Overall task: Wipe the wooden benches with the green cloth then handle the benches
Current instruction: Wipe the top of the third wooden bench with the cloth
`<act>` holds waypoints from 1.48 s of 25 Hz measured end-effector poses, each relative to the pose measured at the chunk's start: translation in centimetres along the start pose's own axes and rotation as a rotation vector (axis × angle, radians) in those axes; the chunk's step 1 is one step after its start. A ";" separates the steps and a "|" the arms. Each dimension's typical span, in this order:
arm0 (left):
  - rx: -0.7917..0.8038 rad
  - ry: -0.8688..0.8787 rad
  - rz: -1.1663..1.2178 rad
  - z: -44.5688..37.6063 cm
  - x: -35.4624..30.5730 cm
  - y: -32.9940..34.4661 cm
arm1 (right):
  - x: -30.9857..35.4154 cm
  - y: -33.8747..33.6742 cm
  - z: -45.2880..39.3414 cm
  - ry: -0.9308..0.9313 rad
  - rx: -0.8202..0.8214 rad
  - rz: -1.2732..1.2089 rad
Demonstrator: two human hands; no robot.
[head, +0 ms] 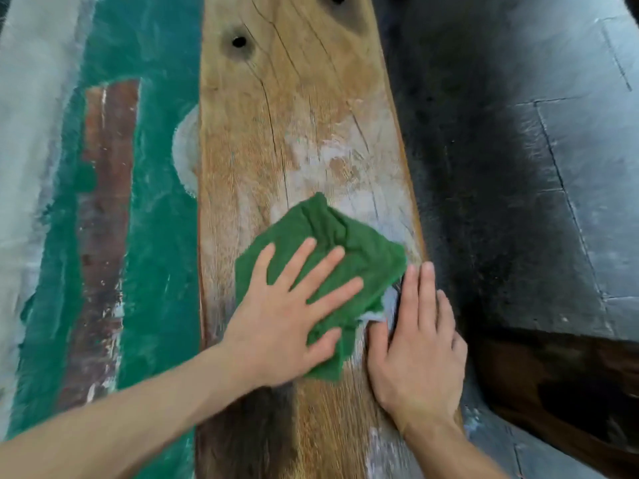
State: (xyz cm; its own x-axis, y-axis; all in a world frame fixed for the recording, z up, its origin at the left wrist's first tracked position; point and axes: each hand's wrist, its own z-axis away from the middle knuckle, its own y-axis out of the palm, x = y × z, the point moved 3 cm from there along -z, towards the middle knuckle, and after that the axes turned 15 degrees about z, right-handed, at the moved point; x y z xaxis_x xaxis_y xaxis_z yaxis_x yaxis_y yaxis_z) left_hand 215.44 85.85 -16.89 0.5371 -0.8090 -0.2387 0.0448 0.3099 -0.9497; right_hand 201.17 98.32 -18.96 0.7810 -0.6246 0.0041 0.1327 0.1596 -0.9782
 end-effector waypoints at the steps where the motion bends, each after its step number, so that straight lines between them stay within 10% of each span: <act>1: 0.007 0.088 -0.007 2.2 0.7 0.0 | 0.0 -0.1 -0.2 0.005 0.004 -0.002; 3: 0.004 0.105 -0.050 1.8 5.4 -0.8 | 0.3 0.0 -0.4 0.010 0.029 -0.005; 8: -0.105 -0.503 0.125 -18.6 10.0 -5.9 | 0.6 -0.4 -0.9 0.012 0.053 0.008; 15: 0.006 0.036 -0.015 -5.4 1.4 -1.6 | 0.5 -0.8 -0.8 0.014 0.099 -0.046; 24: -0.165 -0.577 0.124 -20.2 10.1 -6.7 | 0.2 -0.9 -0.6 -0.011 0.069 -0.051; 33: 0.142 0.328 -0.013 0.8 0.4 -0.5 | -0.1 -1.4 -0.5 0.004 0.087 -0.157; 37: -0.005 0.023 -0.025 -7.9 6.9 -3.0 | -0.3 -1.9 -1.1 -0.023 0.101 -0.248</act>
State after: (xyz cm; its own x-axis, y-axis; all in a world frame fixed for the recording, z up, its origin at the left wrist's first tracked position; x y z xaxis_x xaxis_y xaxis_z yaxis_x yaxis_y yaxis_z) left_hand 212.35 75.32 -17.27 0.5162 -0.8279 -0.2193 0.0542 0.2871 -0.9564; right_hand 200.05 97.35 -17.29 0.7304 -0.6370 0.2464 0.3805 0.0800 -0.9213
